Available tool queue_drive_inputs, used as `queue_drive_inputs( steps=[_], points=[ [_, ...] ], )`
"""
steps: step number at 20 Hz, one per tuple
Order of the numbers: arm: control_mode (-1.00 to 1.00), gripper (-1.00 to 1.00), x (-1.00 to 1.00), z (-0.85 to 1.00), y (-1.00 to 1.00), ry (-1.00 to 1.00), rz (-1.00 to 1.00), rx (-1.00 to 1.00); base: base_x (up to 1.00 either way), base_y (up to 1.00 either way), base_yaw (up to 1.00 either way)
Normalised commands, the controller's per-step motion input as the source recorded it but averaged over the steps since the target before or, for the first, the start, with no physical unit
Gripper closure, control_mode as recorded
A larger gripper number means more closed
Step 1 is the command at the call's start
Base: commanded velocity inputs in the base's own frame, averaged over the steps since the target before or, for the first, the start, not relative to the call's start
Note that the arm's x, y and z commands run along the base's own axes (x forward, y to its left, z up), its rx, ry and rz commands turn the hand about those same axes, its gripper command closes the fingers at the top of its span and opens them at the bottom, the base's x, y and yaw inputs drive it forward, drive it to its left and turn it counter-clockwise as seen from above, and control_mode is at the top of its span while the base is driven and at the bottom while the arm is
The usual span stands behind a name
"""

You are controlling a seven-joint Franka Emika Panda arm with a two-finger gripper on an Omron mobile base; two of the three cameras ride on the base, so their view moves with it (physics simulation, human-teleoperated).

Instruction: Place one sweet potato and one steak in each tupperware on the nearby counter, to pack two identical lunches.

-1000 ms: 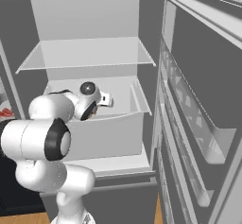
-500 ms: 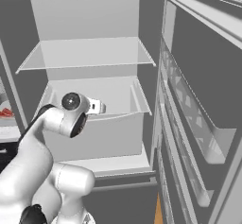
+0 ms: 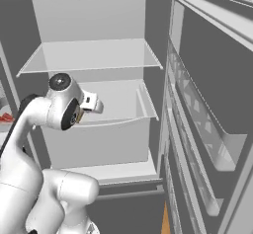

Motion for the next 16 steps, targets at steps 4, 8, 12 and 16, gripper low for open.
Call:
queue_drive_inputs(
  steps=[4,8,12,16],
  points=[
    [-1.00,1.00,-0.68,0.23,0.00,0.48,0.01,0.00,0.00,0.00,0.00],
    [-1.00,1.00,-1.00,-0.42,0.38,0.12,0.03,-0.01,0.00,0.00,0.00],
    [-1.00,1.00,-0.74,-0.08,0.16,0.01,0.00,0.00,0.00,0.00,0.00],
    [-1.00,1.00,-0.53,0.00,0.02,0.00,-0.01,0.00,0.00,0.00,0.00]
  ],
)
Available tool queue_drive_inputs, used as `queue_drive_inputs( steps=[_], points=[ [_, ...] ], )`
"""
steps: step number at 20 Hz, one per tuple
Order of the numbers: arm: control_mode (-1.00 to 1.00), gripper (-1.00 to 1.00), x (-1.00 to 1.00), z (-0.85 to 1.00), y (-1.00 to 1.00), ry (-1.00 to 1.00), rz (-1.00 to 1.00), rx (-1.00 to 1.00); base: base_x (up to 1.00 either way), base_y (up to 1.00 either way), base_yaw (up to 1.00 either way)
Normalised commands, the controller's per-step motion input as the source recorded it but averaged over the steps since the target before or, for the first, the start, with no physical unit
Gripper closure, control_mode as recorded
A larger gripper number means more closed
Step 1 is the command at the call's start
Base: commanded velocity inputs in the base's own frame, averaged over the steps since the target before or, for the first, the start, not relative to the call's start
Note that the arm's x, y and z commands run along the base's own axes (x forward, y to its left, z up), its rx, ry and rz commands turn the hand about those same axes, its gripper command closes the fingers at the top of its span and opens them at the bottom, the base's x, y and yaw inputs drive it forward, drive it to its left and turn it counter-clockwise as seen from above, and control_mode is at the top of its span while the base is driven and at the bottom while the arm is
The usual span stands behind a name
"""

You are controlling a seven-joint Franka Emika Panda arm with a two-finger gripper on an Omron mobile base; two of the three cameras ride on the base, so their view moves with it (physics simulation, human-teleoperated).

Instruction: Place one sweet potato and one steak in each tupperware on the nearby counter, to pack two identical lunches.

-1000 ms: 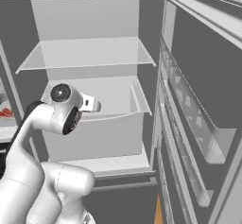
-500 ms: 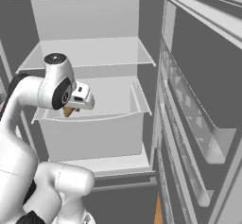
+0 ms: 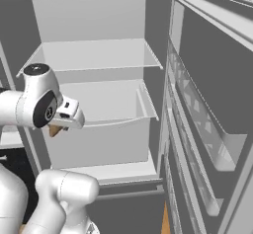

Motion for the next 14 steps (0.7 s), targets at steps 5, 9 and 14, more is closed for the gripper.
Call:
queue_drive_inputs(
  steps=[5,9,14],
  points=[
    [1.00,1.00,-0.33,0.00,0.00,-0.02,-0.03,0.00,-0.25,0.08,0.00],
    [1.00,1.00,0.00,0.00,0.00,0.00,0.00,0.00,-0.31,0.64,0.02],
    [1.00,1.00,0.00,0.00,0.00,0.00,0.00,0.00,-0.07,0.96,0.12]
  ],
)
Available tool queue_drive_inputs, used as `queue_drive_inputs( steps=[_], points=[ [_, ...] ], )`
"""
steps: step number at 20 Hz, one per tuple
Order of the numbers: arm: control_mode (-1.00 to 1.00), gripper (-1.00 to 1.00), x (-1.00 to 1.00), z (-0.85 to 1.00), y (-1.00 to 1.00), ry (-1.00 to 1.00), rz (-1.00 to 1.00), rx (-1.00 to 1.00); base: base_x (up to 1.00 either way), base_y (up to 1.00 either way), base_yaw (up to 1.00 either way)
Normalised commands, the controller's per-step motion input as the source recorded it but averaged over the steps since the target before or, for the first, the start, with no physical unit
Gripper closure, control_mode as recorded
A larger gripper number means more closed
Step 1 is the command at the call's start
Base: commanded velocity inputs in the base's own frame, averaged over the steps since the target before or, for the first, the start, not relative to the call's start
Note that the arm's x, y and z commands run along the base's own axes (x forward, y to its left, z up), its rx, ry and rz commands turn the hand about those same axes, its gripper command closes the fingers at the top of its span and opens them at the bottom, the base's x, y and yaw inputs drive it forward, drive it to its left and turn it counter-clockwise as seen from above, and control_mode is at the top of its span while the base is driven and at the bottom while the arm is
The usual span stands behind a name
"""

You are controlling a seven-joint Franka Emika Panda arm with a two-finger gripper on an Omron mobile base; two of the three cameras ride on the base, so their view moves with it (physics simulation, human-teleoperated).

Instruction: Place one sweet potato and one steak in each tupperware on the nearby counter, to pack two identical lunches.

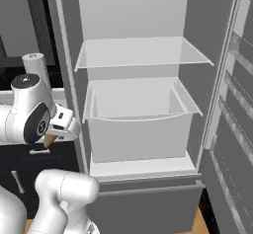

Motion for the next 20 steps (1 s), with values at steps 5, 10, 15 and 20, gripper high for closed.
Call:
queue_drive_inputs(
  steps=[5,10,15,20],
  points=[
    [1.00,1.00,0.00,0.00,0.00,0.00,0.00,0.00,0.00,1.00,0.18],
    [1.00,1.00,0.00,0.00,0.00,0.00,0.00,0.00,0.16,0.99,0.11],
    [1.00,1.00,0.00,0.00,0.00,0.00,0.00,0.00,0.48,0.74,0.01],
    [1.00,1.00,0.00,0.00,0.00,0.00,0.00,0.00,0.52,0.36,0.00]
  ],
)
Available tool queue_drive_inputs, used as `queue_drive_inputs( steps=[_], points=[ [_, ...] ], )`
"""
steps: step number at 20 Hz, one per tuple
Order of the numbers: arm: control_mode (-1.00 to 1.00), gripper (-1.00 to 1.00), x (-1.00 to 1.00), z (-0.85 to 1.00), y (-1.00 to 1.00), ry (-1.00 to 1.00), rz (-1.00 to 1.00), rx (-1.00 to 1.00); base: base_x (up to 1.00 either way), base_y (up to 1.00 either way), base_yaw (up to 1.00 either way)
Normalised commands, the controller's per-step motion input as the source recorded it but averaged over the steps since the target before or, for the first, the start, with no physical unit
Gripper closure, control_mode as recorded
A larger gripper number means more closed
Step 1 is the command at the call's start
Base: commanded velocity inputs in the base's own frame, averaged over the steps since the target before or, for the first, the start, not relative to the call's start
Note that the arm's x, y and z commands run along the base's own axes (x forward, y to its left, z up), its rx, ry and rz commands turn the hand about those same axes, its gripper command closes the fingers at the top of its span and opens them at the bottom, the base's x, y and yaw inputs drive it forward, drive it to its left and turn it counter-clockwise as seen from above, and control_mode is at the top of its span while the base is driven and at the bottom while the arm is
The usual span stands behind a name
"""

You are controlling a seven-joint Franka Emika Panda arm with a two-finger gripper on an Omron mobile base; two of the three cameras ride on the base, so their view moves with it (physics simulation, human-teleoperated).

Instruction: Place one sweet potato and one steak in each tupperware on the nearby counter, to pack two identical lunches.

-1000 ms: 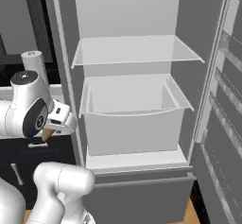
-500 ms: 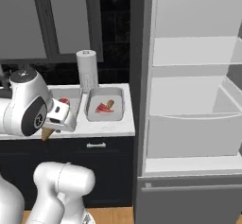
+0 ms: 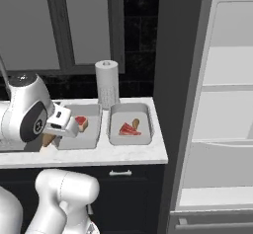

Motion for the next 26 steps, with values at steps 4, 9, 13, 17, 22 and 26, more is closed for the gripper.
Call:
queue_drive_inputs(
  steps=[4,9,13,17,22,26],
  points=[
    [-1.00,1.00,0.32,0.00,0.18,0.07,0.00,-0.03,0.28,0.19,0.00],
    [-1.00,1.00,0.97,-0.16,0.54,0.19,0.04,-0.13,0.00,0.00,0.00],
    [-1.00,1.00,1.00,-0.33,0.14,0.26,0.01,-0.16,0.00,0.00,0.00],
    [-1.00,1.00,1.00,-0.67,0.17,0.04,0.02,-0.16,0.00,0.00,0.00],
    [-1.00,1.00,1.00,-0.99,0.14,0.00,0.00,-0.08,0.00,0.00,0.00],
    [-1.00,1.00,0.45,-0.84,0.09,-0.08,0.00,0.00,0.00,0.00,0.00]
  ],
)
